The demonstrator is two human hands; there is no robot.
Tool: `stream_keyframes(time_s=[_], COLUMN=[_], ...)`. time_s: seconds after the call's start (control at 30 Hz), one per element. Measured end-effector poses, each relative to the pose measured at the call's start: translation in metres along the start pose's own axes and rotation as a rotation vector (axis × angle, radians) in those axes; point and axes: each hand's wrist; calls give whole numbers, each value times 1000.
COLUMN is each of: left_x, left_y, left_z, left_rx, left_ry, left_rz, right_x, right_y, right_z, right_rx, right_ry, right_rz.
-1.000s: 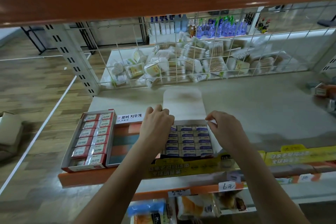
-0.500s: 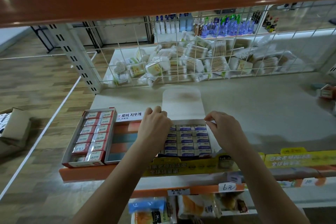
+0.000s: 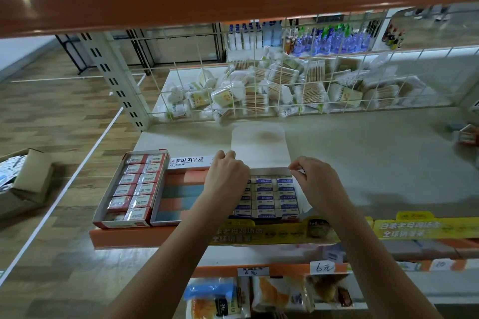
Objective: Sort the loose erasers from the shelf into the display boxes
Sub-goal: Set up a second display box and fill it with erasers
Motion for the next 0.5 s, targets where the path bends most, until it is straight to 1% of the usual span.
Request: stream_keyframes(time_s=[0.2, 0.37, 0.5], left_x=[2, 3, 1], left_y=[-1, -4, -5], left_z=[0, 0, -2], left_rx=[-19, -1, 22], left_ry=[-47, -44, -5], left_rz=[-56, -58, -40], right_x=[1, -2, -3], right_y=[5, 7, 11], right_z=[-1, -3, -7], right_rx=[7, 29, 83], right_ry=[9, 36, -6], right_rz=[-16, -34, -30])
Point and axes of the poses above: each hand's wrist, its own y-axis towards the middle knuckle, its own z-axis out of the palm, x = y × z, and after that the axes turned 14 degrees about -y, right-handed
